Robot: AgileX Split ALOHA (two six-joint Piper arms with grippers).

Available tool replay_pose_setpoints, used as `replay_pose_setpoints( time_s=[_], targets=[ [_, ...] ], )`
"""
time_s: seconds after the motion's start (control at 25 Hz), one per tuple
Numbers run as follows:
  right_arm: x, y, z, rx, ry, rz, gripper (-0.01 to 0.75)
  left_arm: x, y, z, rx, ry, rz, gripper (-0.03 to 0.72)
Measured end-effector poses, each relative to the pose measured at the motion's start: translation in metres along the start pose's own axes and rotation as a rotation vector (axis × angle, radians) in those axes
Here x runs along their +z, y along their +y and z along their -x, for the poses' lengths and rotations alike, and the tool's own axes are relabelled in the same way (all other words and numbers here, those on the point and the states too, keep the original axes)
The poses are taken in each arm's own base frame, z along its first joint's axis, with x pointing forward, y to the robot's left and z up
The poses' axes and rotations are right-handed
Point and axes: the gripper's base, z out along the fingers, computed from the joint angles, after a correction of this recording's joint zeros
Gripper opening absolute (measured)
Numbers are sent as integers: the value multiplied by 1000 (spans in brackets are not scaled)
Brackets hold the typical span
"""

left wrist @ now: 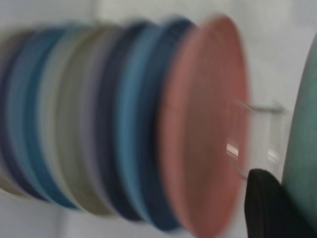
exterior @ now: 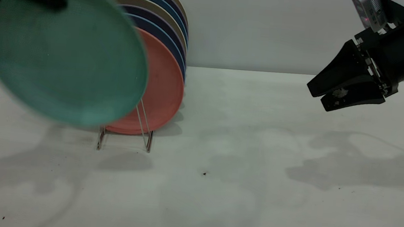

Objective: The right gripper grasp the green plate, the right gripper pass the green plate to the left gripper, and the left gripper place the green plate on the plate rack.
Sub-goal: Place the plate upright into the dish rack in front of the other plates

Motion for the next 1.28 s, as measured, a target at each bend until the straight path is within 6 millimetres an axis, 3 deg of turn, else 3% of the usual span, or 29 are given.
replay_pose_setpoints(
  time_s=[0.32, 0.8, 1.12, 1.28],
  targets=[
    [-1, -1, 0, 2, 0, -12, 555, -8, 17, 19, 22, -138, 101, 83],
    [-1, -1, 0, 0, 3, -14, 554, 12, 20, 3, 7, -76, 104, 83],
    [-1, -1, 0, -1, 3, -15, 554, 13, 21, 2, 4, -67, 113, 83],
    [-1, -1, 0, -1, 3, -15, 554, 25, 19, -6, -14, -56, 85, 83]
  ],
)
